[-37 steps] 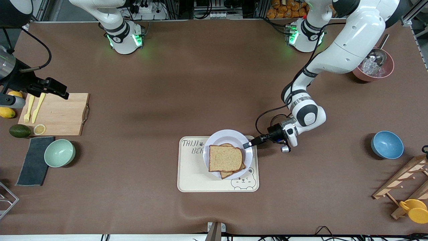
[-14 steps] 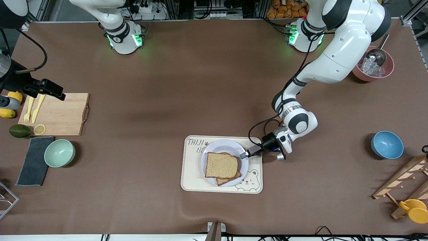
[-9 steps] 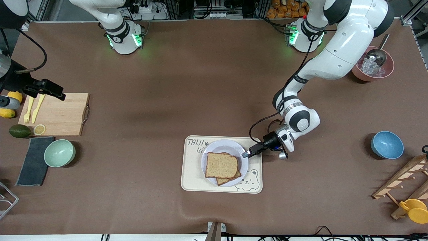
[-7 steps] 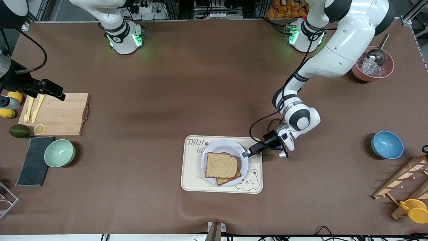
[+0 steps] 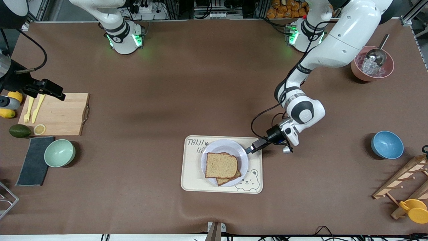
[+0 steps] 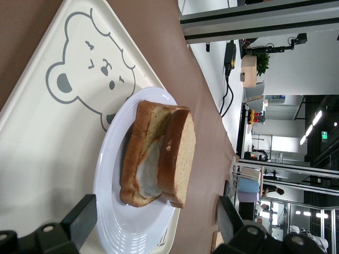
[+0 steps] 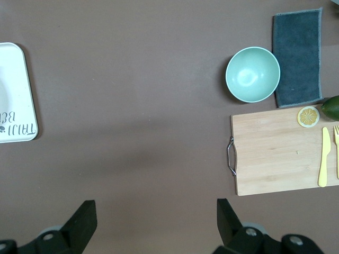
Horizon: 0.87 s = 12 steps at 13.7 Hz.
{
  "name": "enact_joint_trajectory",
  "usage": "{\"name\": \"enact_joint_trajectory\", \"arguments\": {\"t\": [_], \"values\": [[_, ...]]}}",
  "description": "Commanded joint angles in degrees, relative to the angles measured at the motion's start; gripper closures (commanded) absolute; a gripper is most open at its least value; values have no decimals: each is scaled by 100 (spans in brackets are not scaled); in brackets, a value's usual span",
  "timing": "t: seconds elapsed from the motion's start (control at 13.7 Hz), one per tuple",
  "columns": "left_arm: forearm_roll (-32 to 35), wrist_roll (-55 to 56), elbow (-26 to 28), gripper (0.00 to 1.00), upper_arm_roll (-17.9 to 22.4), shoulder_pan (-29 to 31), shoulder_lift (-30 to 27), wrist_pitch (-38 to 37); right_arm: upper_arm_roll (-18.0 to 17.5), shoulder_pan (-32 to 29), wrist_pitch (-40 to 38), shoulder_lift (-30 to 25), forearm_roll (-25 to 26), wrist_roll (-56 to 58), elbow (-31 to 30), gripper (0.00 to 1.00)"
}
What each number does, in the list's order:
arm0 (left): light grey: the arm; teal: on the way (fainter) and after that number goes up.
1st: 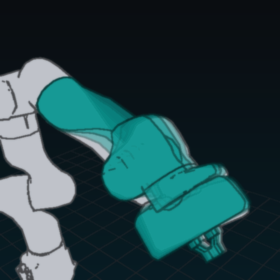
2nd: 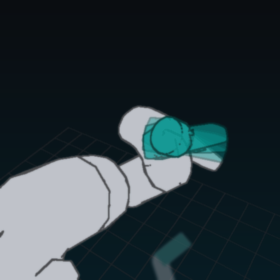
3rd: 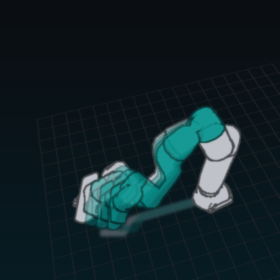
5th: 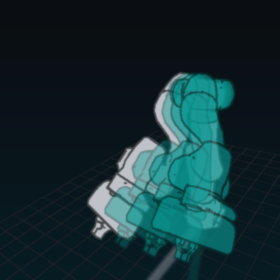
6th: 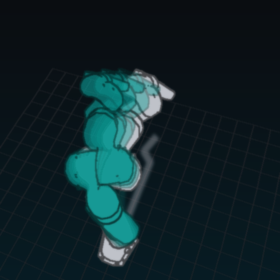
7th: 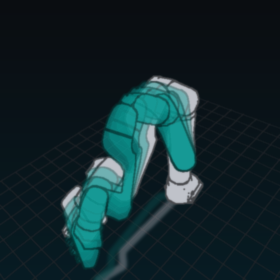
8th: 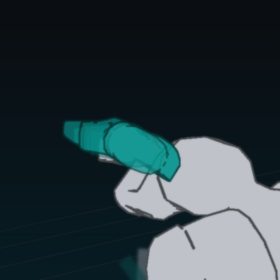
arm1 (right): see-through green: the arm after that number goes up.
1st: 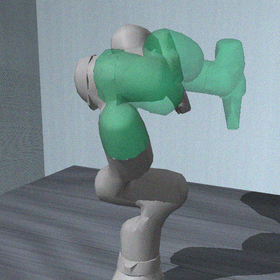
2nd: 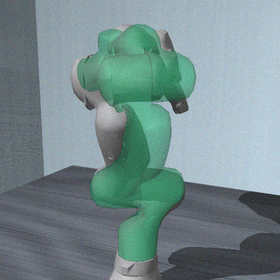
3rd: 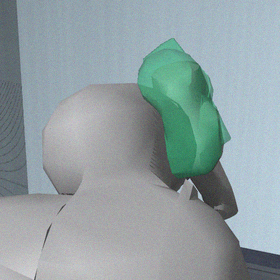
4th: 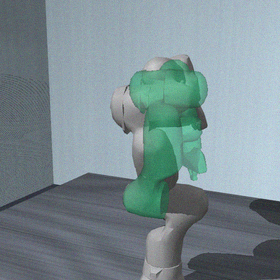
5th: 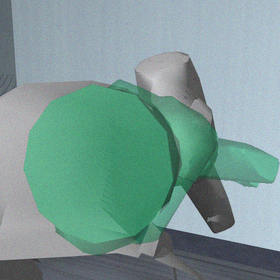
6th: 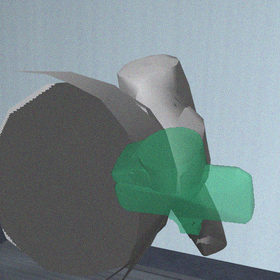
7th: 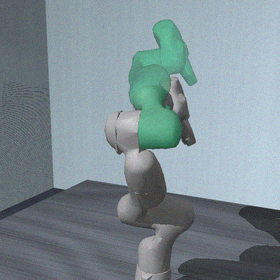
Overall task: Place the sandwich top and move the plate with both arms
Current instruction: 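Open the left gripper and pull it away from the plate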
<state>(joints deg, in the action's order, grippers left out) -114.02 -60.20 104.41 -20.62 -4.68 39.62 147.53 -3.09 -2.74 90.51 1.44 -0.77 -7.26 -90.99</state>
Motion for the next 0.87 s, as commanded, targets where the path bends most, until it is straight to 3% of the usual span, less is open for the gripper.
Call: {"name": "enact_joint_trajectory", "arguments": {"t": [0.0,0.29,0.8], "values": [[-147,61,422,0,-12,3,-507,319,-60,-86,28,5,-11,-12,37,0],[-147,254,703,0,-12,-41,-991,1092,-60,-86,28,31,-11,-3,37,0],[-86,228,897,0,-3,20,-1360,2200,-60,-51,63,40,-11,-3,37,0]]}}
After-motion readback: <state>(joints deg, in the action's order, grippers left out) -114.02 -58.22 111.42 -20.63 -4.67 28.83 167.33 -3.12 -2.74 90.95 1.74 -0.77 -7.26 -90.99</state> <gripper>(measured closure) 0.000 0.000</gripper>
